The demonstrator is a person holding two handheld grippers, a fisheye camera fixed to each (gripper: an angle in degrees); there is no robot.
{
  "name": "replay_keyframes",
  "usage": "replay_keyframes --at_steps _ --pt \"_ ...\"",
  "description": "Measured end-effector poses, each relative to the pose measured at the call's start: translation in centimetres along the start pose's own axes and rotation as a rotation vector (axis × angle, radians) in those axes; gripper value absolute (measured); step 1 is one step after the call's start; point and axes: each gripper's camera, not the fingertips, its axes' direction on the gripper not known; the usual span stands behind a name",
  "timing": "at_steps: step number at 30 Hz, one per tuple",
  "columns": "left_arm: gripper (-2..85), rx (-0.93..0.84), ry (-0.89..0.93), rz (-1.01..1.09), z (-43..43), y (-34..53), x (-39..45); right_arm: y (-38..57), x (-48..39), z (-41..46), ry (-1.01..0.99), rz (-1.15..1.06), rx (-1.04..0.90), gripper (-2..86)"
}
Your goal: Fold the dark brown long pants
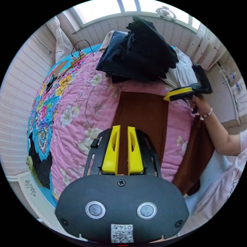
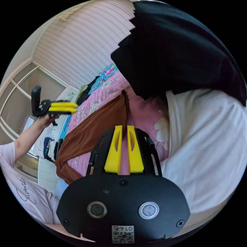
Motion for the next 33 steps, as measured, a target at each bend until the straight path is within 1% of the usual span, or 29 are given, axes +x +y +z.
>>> replay_keyframes --at_steps 1,3,4,5,6,7,9,11,13,15,16,17,18,19,20,21,22,26,28,31,33 --pt "6.4 0.002 0.02 0.002 -0.8 1.8 1.1 0.2 -0.7 -0.9 0.004 -0.014 0.012 5.0" --pt "6.8 0.041 0.117 -0.047 -2.9 9.7 5.8 1.6 -3.4 -4.9 -0.024 -0.052 0.071 7.4" --pt "6.9 0.053 0.147 -0.07 -3.1 11.7 7.0 2.1 -3.9 -5.7 -0.039 -0.064 0.069 7.7" --pt "7.1 0.075 0.195 -0.11 -3.1 15.3 9.2 3.6 -4.8 -6.8 -0.042 -0.08 0.051 8.3" --pt "7.4 0.091 0.205 -0.167 -3.0 18.3 11.2 5.2 -5.3 -7.3 -0.015 -0.077 0.006 9.7" --pt "7.5 0.098 0.196 -0.197 -2.8 19.6 12.0 5.9 -5.5 -7.3 0.003 -0.069 -0.026 10.4" --pt "8.8 0.146 0.135 -0.306 -2.4 22.7 14.2 9.1 -5.2 -6.4 0.087 -0.017 -0.161 11.1" --pt "10.3 0.185 0.093 -0.32 -1.9 23.4 15.0 10.8 -4.7 -5.3 0.103 0.016 -0.249 11.1" --pt "11.2 0.139 0.053 -0.308 -0.4 23.2 15.5 11.8 -4.5 -4.3 0.107 0.041 -0.292 10.1" --pt "11.0 0.009 0.045 -0.307 2.6 22.9 15.8 12.3 -4.7 -2.9 0.122 0.023 -0.299 6.8" --pt "10.8 0.018 0.039 -0.308 2.9 23.0 15.8 12.3 -4.8 -2.6 0.111 0.02 -0.299 5.8" --pt "9.8 0.051 0.031 -0.297 2.7 23.5 15.9 12.3 -5.0 -2.2 0.102 0.022 -0.288 4.4" --pt "8.4 0.049 0.059 -0.329 2.5 24.0 15.4 12.2 -5.4 -2.3 0.104 0.022 -0.286 3.4" --pt "5.7 0.049 0.077 -0.344 2.2 24.2 15.2 12.1 -5.7 -2.5 0.097 0.014 -0.284 3.0" --pt "0.5 0.05 0.119 -0.365 1.3 24.7 14.8 11.8 -6.4 -3.3 0.094 0.001 -0.261 2.5" --pt "-0.1 0.047 0.161 -0.367 0.2 25.0 14.5 11.4 -7.0 -4.1 0.093 -0.015 -0.239 2.1" --pt "-0.4 0.052 0.166 -0.372 -0.4 25.3 14.4 11.2 -7.2 -4.6 0.093 -0.024 -0.231 1.9" --pt "-0.9 0.123 0.108 -0.335 -4.8 26.4 13.9 7.7 -8.8 -6.6 0.075 -0.09 -0.166 1.3" --pt "-0.8 0.15 0.08 -0.33 -6.0 26.5 13.0 5.4 -8.9 -6.3 0.08 -0.092 -0.172 1.2" --pt "-0.4 0.089 0.053 -0.364 -5.2 26.2 11.0 2.0 -8.0 -3.4 0.097 -0.068 -0.224 1.1" --pt "0.8 -0.001 0.063 -0.43 -3.0 26.4 9.5 0.7 -7.0 -1.5 0.133 -0.014 -0.232 1.2"
